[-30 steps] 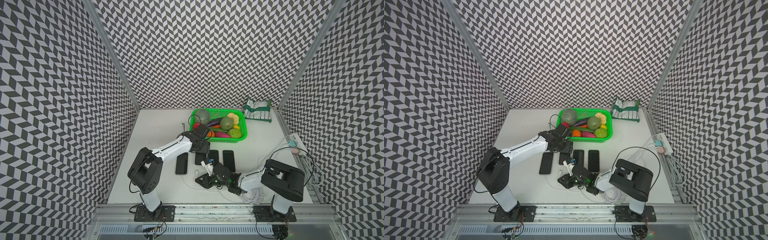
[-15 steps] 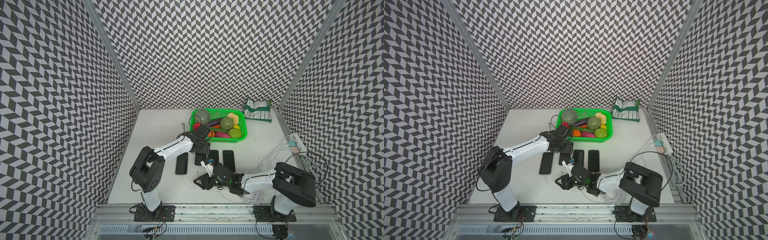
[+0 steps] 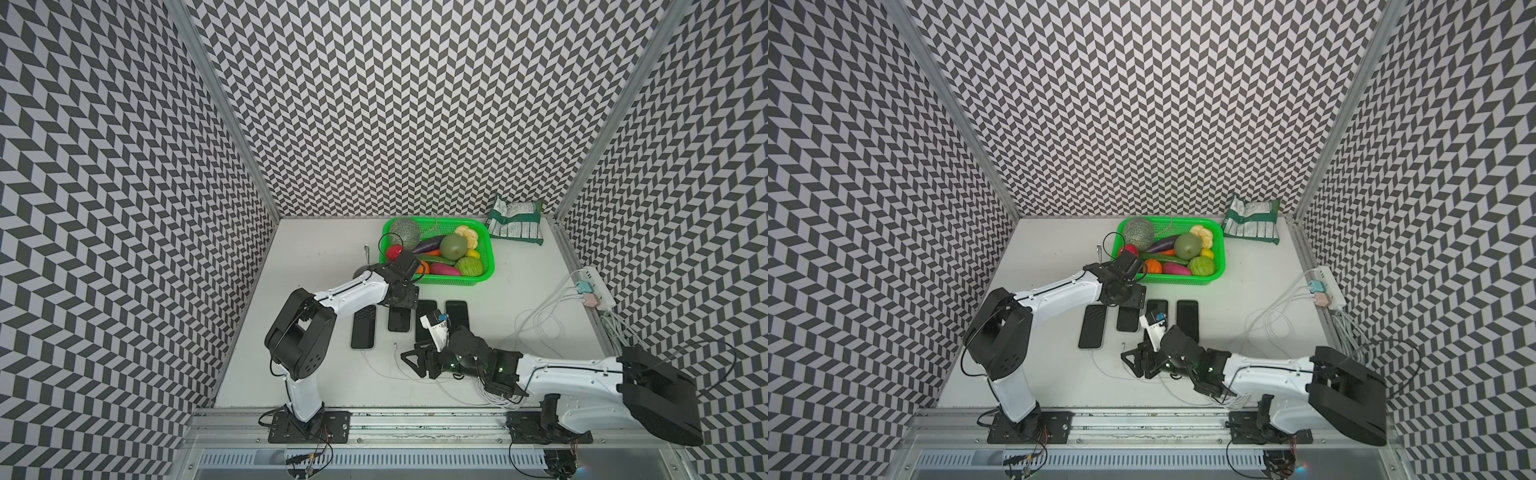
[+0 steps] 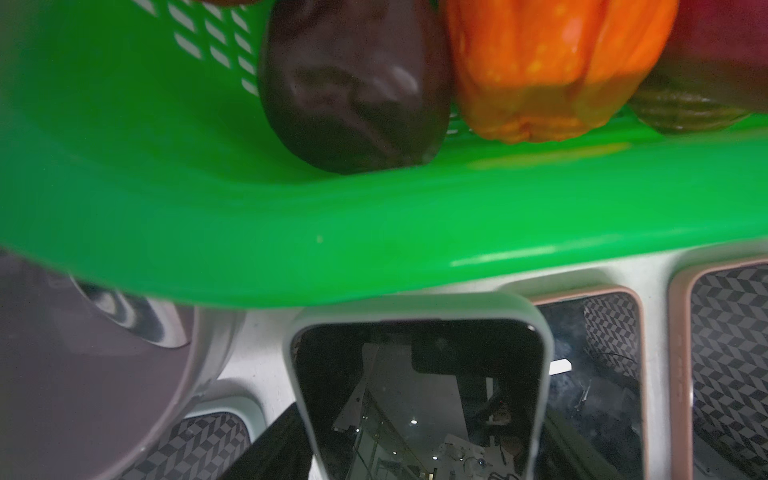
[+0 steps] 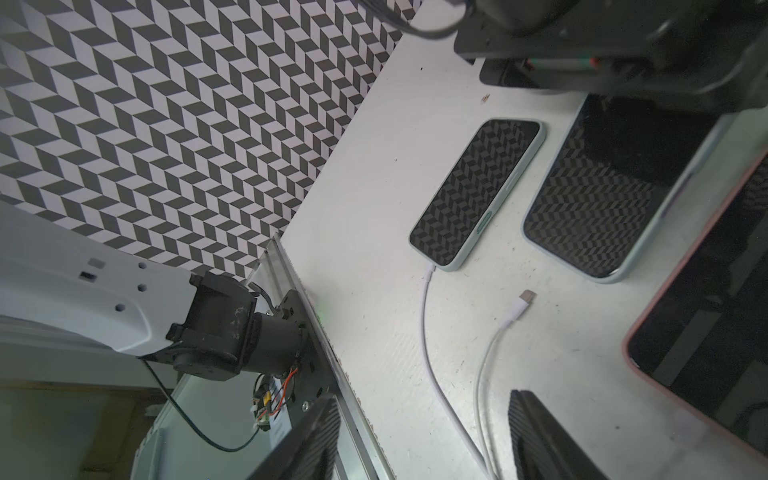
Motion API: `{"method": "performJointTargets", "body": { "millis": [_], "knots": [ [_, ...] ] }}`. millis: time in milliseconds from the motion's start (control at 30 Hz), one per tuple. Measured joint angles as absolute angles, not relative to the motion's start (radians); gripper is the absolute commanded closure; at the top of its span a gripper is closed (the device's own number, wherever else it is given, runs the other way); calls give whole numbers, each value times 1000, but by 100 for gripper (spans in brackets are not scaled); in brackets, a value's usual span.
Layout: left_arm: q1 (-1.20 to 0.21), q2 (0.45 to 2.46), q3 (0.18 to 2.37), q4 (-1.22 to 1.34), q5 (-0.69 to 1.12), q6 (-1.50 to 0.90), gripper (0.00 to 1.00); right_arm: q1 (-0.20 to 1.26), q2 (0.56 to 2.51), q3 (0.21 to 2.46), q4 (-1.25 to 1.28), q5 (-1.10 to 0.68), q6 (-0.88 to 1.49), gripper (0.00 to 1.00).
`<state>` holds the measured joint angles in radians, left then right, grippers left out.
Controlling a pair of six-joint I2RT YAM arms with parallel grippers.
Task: Unplug the charging cable from the phone
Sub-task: Place the phone at the center of the board.
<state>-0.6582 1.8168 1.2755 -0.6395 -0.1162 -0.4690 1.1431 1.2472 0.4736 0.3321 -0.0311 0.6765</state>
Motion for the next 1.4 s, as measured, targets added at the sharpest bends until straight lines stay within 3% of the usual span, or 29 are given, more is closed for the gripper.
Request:
{"method": "performJointTargets", "body": {
  "millis": [233, 367, 667, 900, 1000, 1233, 1400],
  "knots": [
    [-651, 1858, 1275, -630, -127, -469, 100, 1143, 1053, 412, 223, 32, 655, 17],
    [-649, 1877, 1275, -627, -127, -469, 93, 1143, 955, 374, 160, 71, 655, 13],
    [-649, 1896, 1276, -611, -137, -469, 62, 1143, 801, 289, 97, 145, 665, 7],
    [-647, 1904, 1277, -593, -138, -472, 24, 1142, 764, 285, 70, 172, 666, 3],
    [-647, 1904, 1277, -590, -138, -471, 12, 1139, 757, 285, 56, 178, 665, 2],
    [-646, 1905, 1277, -578, -129, -477, 2, 1120, 749, 285, 25, 188, 661, 0],
    [-646, 1904, 1273, -566, -117, -481, 0, 1095, 740, 285, 4, 187, 653, 0]
  ]
}}
